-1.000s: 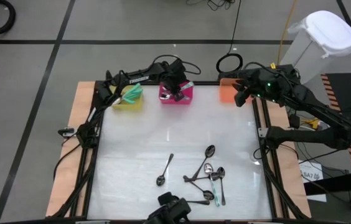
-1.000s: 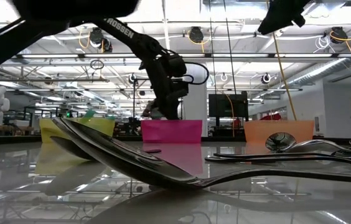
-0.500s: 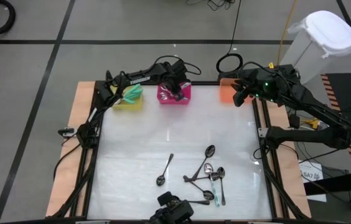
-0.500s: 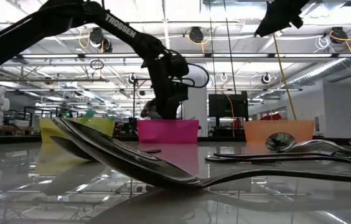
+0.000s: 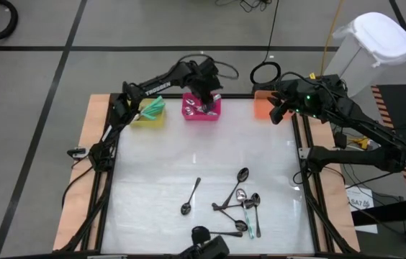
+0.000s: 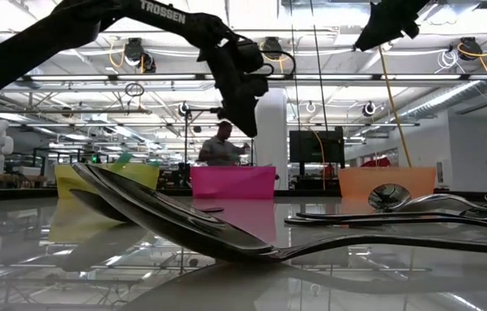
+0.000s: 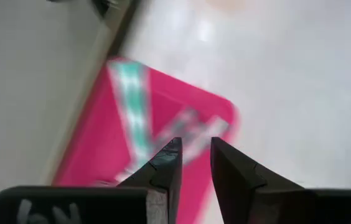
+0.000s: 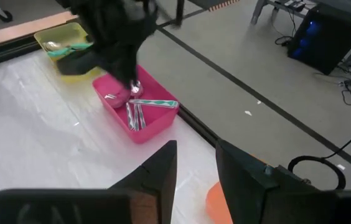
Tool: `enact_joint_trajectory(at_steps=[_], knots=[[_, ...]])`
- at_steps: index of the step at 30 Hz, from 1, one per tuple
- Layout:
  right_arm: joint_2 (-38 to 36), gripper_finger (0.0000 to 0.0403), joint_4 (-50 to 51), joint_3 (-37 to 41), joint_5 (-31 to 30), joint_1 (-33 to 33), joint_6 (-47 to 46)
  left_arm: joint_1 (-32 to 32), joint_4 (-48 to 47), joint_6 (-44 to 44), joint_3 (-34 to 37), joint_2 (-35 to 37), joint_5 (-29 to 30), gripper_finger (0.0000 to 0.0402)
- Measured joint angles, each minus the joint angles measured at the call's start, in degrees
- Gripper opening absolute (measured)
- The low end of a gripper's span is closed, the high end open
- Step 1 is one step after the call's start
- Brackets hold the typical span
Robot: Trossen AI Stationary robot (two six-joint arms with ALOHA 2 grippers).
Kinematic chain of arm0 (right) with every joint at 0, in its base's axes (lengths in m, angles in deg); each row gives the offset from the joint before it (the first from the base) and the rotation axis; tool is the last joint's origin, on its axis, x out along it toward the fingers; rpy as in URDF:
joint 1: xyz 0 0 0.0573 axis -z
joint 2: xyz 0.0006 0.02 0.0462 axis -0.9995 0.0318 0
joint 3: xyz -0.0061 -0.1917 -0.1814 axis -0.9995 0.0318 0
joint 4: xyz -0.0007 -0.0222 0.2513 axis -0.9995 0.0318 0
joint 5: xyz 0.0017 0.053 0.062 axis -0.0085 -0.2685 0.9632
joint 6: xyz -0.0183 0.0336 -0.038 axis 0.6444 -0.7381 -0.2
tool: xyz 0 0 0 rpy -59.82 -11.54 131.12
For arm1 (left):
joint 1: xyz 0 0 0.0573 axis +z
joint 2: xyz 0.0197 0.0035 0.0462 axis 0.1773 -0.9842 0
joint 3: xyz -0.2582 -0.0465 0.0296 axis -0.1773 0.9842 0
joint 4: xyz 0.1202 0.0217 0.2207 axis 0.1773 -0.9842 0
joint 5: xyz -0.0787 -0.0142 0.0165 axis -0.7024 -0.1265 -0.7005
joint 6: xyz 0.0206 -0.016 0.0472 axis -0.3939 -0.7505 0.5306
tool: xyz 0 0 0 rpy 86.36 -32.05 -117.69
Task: Sort silverware by color (type)
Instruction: Adjust the pink bin
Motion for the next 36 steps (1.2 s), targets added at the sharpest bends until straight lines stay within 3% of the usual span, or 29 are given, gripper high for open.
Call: enact_joint_trajectory(at_steps=[11, 23, 32, 36], knots=[[0.00, 0.0109, 0.03, 0.00, 2.78, 0.00, 1.26, -3.88, -0.47, 11.51, 7.89, -0.15, 0.47, 0.0086], [0.00, 0.0109, 1.05, 0.00, 2.91, -0.02, 2.45, -4.43, 0.18, 14.95, 8.80, -0.15, 5.37, 0.0086], [-0.02, 0.0109, 1.35, 0.00, 2.84, 0.00, 2.77, -3.79, -0.99, 14.73, 8.86, -2.69, 4.42, 0.0086], [-0.02, 0.0109, 2.12, 0.00, 2.82, 0.00, 2.84, -4.24, 0.18, 11.20, 8.85, -3.43, 8.53, 0.0086]])
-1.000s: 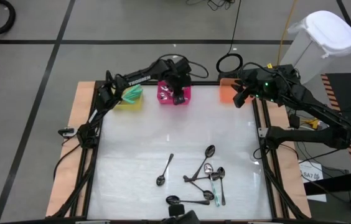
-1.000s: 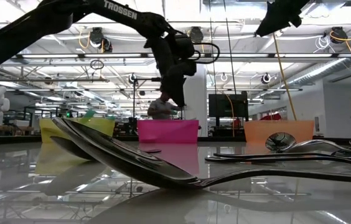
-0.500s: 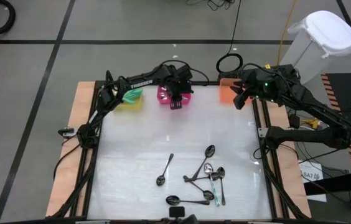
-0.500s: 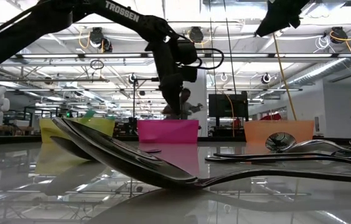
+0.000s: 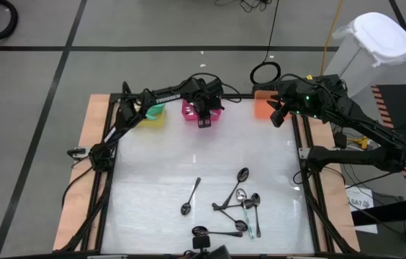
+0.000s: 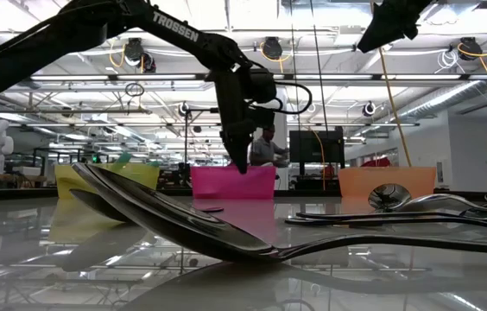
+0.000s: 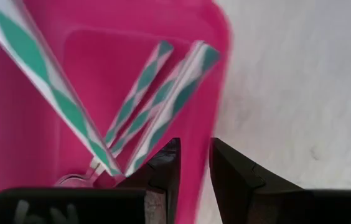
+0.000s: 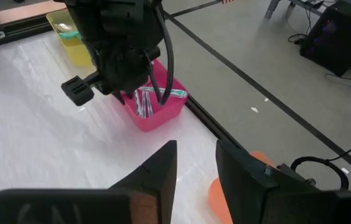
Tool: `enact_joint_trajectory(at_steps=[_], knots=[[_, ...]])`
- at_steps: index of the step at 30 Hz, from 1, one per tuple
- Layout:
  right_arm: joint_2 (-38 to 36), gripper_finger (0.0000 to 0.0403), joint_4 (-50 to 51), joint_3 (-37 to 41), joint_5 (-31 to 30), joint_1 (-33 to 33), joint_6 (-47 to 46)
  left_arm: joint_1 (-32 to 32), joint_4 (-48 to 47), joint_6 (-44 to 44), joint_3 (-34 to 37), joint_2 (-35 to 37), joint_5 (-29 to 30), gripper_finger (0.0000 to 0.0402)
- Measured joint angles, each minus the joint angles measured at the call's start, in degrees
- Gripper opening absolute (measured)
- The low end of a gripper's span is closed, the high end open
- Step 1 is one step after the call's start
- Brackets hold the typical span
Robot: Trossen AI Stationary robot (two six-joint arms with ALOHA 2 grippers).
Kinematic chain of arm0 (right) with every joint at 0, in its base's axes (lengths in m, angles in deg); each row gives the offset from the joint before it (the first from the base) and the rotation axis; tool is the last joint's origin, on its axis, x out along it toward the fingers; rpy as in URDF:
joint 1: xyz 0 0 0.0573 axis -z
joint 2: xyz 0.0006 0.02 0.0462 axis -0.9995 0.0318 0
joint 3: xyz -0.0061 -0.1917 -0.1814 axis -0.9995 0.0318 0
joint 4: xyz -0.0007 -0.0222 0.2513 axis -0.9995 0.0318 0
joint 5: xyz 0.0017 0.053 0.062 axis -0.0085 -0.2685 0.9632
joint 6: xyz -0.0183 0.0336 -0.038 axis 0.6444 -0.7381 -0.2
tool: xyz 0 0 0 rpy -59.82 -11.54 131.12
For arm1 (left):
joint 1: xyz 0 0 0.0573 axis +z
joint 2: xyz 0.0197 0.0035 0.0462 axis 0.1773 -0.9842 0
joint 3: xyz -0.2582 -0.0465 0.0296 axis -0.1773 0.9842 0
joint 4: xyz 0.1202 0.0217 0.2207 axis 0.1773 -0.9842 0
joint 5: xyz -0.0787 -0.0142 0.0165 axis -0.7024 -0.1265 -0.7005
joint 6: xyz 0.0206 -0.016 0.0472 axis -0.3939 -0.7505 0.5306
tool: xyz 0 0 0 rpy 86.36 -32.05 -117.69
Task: Sort silverware by color (type)
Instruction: Adjust the pink bin
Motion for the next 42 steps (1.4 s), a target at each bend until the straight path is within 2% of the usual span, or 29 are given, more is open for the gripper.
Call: enact_joint_trajectory(at_steps=[6, 13, 17, 30, 34, 38, 42], knots=[[0.00, 0.0109, 0.00, 0.00, 0.00, 0.02, 0.26, -0.01, 1.90, -0.58, -0.01, -0.92, 0.00, 0.0083], [0.00, 0.0109, -0.08, 0.00, 0.00, 0.02, 1.21, -0.60, 5.84, 0.01, -0.01, -0.83, -0.22, 0.0034], [0.00, 0.0109, -0.44, 0.00, 0.00, 0.02, 1.22, -1.12, 7.29, 1.79, -0.02, -0.83, -3.11, 0.0015], [0.11, 0.0109, -0.44, 0.00, -0.02, 0.02, 1.22, -4.54, 9.90, 4.31, -0.02, -0.83, -3.45, 0.0011], [0.11, 0.0109, -0.44, 0.00, -0.02, 0.02, 1.20, -5.25, 11.14, 6.66, -0.02, -0.83, -3.17, 0.0025], [0.11, 0.0109, -0.44, 0.00, -0.02, 0.02, 0.98, -5.65, 12.65, 9.21, -0.02, -0.83, -2.60, 0.0062], [0.11, 0.0109, -0.44, 0.00, 0.00, 0.02, -0.05, -5.62, 12.92, 7.44, -0.02, -0.81, -0.10, 0.0095]])
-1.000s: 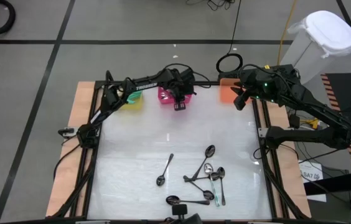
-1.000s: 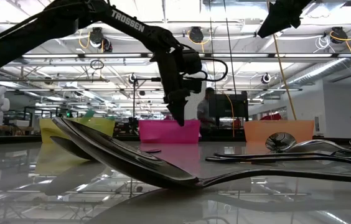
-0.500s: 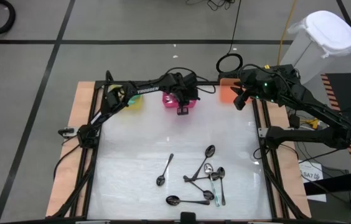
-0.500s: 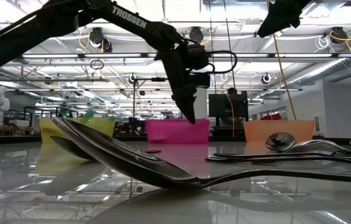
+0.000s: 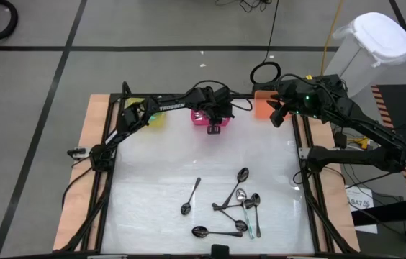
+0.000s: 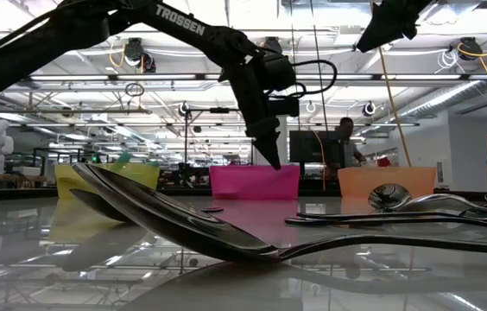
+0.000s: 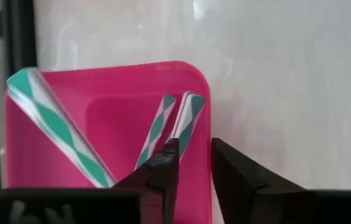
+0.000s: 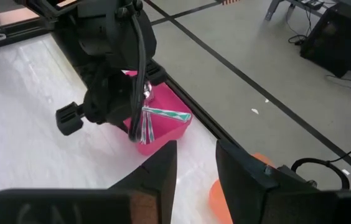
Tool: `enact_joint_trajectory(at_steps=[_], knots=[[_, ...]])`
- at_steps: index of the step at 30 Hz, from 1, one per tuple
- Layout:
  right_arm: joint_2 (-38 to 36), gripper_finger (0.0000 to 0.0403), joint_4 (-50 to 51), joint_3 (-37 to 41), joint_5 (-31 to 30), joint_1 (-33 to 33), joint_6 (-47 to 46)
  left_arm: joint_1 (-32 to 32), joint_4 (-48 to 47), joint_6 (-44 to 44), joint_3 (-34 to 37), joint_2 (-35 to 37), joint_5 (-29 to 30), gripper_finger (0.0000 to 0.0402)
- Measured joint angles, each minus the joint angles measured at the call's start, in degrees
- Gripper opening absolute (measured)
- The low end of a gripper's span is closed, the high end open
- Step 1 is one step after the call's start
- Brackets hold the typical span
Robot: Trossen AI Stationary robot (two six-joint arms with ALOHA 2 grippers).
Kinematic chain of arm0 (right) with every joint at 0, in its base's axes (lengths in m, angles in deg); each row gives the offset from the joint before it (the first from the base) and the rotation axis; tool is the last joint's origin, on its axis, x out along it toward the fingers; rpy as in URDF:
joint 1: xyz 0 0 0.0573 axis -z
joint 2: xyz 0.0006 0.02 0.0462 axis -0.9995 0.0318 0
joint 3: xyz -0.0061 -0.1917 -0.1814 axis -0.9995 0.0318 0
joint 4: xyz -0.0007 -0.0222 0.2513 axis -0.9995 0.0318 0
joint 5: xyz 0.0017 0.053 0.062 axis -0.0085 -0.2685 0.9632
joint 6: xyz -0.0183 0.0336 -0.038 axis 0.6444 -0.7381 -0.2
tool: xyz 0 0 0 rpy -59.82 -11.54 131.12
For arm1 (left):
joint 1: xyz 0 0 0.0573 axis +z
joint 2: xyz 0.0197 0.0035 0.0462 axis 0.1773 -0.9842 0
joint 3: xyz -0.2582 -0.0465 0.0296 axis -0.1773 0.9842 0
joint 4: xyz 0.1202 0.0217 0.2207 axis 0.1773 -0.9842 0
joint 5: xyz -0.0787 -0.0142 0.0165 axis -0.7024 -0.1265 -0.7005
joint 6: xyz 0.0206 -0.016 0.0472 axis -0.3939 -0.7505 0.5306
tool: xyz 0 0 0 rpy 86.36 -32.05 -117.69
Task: Sort silverware by color (type)
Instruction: Adjust the pink bin, then put the white patterned spoon into the pink bin
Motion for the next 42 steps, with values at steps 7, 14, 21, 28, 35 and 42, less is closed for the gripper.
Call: enact_joint_trajectory(at_steps=[7, 14, 21, 28, 35, 42], knots=[[0.00, 0.0109, 0.60, 0.00, 0.12, 0.00, -0.24, 0.20, -9.67, -12.11, -8.40, 0.09, 4.43, 0.0114], [0.00, 0.0109, 4.77, 0.00, 2.76, 0.02, -2.18, 0.03, -17.52, -24.56, -14.46, 2.92, 3.50, 0.0115], [0.00, 0.0109, 14.98, 0.00, 7.72, -0.09, -13.13, -2.74, -21.56, -28.85, -14.83, 4.03, 0.88, 0.0115], [-1.39, 0.0109, 19.56, 0.02, 8.02, -3.05, -28.13, -7.61, -22.34, -30.00, -14.84, 4.00, -3.58, 0.0115], [-0.79, 0.0109, 18.54, 0.02, 9.22, -14.37, -35.78, -14.67, -29.79, -34.34, -13.30, 4.00, 0.99, 0.0115], [3.59, 0.0109, 10.98, 0.01, 4.36, -28.81, -44.80, -24.12, -32.68, -38.58, -9.52, 3.89, 6.64, 0.0115]])
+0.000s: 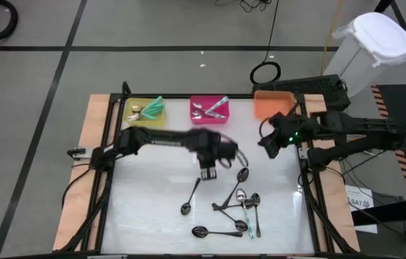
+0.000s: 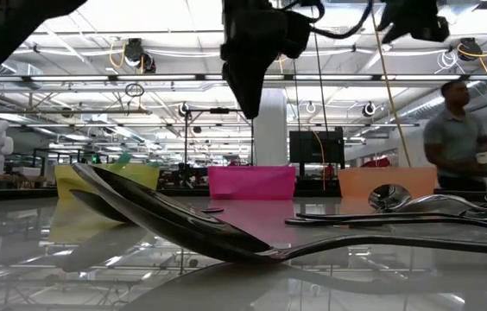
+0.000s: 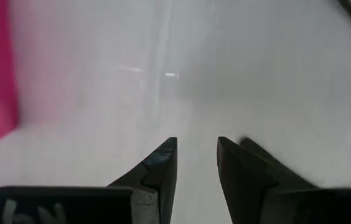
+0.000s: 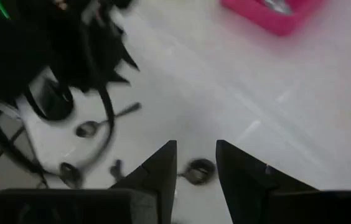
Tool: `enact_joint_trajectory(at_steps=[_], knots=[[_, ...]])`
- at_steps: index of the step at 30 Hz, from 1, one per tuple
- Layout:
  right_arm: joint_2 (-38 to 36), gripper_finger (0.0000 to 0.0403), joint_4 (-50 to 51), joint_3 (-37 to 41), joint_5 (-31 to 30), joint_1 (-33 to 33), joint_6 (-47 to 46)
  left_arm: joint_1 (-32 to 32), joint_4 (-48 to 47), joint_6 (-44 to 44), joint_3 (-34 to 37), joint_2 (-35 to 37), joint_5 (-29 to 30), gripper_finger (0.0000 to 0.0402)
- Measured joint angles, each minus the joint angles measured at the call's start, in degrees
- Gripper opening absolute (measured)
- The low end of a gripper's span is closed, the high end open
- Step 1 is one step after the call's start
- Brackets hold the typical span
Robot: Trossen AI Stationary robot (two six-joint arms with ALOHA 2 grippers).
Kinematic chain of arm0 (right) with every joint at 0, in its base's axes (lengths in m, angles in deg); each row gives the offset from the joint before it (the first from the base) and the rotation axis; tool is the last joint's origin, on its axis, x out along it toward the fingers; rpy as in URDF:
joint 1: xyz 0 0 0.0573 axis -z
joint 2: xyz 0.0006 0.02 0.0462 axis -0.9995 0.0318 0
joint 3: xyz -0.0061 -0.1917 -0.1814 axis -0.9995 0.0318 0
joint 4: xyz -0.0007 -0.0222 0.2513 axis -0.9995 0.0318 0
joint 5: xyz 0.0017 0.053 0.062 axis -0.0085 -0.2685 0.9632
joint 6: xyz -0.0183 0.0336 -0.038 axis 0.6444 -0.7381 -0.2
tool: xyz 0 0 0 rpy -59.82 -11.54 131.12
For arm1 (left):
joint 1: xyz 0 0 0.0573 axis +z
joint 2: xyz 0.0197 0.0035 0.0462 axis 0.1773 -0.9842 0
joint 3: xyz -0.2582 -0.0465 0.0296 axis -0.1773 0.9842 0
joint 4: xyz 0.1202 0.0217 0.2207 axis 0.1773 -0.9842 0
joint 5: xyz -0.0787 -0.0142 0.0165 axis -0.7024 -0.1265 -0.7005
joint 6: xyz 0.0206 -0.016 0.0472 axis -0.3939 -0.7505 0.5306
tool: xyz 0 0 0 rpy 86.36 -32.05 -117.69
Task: Sort silverware by color (type)
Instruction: Put the white patterned spoon into the pink bin
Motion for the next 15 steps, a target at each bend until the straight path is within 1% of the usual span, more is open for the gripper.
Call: enact_joint_trajectory(at_steps=[3, 8, 11, 15], knots=[[2.52, 0.0109, -4.59, 0.00, -1.88, -5.58, -2.24, -3.61, 0.07, -1.45, 2.73, 0.19, 2.17, 0.0115], [7.78, 0.0109, -8.21, 0.01, -4.65, -13.65, -6.78, -7.46, 2.97, -2.97, 10.41, 4.95, 4.24, 0.0115], [10.65, 0.0109, -7.24, 0.02, -6.75, -17.53, -11.50, -8.62, 6.52, -4.70, 17.09, 10.31, 5.60, 0.0115], [13.24, 0.0109, -5.79, 0.02, -9.06, -21.64, -18.41, -9.22, 12.90, -7.63, 29.86, 21.77, 7.41, 0.0115]])
